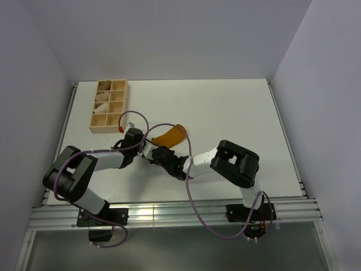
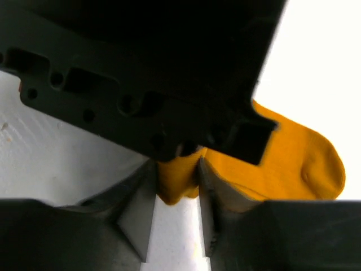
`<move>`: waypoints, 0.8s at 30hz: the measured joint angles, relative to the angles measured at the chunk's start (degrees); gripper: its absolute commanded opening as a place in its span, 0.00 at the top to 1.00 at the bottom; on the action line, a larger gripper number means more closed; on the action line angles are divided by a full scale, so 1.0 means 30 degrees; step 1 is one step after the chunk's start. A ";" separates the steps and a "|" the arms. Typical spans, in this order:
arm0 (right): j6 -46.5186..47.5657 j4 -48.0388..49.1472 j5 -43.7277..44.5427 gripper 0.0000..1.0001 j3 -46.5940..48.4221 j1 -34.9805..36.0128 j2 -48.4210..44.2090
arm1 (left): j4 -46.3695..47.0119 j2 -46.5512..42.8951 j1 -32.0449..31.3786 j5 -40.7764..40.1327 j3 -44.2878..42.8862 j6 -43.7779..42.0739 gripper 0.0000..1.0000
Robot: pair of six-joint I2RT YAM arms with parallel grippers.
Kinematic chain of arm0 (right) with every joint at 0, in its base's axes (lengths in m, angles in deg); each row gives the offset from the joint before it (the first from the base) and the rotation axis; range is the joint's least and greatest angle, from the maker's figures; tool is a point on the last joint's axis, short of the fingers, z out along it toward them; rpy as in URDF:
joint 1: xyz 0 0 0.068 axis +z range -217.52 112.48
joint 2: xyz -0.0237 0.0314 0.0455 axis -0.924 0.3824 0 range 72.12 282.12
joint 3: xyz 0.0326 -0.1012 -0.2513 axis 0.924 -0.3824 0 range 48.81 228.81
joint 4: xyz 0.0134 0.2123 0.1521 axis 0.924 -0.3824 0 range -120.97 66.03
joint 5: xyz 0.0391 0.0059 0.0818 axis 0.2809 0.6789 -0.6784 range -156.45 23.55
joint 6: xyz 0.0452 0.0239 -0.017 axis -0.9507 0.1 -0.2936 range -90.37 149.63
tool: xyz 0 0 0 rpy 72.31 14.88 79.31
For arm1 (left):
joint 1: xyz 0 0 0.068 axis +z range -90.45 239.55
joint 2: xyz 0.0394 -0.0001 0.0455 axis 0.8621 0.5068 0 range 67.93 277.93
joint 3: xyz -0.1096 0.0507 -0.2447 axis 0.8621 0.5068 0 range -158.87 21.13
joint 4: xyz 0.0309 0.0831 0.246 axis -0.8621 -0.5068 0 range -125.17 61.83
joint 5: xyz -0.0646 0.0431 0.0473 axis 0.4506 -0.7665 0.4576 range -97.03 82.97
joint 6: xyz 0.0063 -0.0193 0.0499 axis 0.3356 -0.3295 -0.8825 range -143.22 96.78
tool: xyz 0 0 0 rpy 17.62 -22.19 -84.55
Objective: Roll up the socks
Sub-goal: Roll the sock at the center of the board.
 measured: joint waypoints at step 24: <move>-0.2747 -0.2251 -0.6295 1.00 0.2273 -0.2084 0.0364 | -0.0991 -0.4350 0.1545 -0.1071 0.2798 0.0867 0.30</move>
